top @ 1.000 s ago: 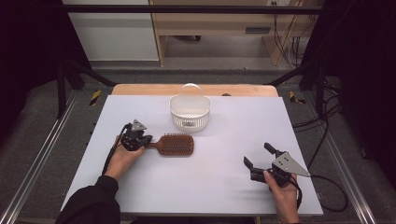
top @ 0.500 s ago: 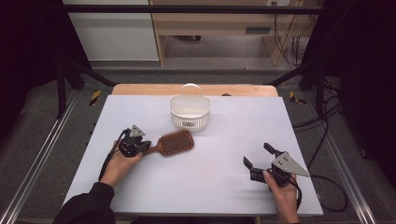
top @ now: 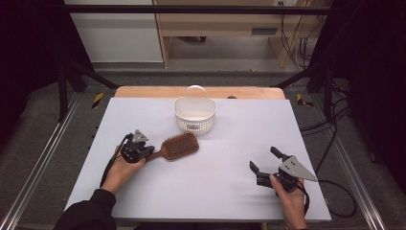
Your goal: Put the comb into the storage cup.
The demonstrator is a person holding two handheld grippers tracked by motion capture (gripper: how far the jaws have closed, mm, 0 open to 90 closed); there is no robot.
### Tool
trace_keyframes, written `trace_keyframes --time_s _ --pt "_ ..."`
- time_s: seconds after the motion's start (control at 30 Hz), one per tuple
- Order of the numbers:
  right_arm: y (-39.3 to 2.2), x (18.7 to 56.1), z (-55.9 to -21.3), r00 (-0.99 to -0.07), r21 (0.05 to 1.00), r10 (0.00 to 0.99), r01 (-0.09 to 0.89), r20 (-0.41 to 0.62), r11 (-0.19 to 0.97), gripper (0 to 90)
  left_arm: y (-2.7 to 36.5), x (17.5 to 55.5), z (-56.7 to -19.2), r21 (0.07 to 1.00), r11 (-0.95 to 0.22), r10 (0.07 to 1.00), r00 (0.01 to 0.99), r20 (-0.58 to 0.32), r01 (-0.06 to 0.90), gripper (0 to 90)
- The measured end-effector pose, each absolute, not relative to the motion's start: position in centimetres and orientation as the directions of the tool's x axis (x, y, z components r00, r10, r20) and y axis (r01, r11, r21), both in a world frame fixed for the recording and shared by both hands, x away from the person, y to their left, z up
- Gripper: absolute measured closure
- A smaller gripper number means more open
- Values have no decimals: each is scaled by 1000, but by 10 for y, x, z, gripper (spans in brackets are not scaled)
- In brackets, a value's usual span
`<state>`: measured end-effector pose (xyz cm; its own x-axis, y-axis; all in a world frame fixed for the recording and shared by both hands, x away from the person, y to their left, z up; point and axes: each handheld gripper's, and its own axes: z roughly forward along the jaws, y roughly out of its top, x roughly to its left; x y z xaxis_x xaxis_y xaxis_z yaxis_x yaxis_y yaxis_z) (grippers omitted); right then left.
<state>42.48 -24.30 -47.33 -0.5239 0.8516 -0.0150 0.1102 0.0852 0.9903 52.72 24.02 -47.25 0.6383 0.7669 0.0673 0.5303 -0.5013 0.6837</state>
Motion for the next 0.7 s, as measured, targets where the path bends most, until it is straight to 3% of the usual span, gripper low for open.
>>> trace_keyframes --time_s 0.7 --pt "-243 426 -474 -526 989 851 117 -14 88 53 240 530 -446 662 -580 695 712 99 475 880"
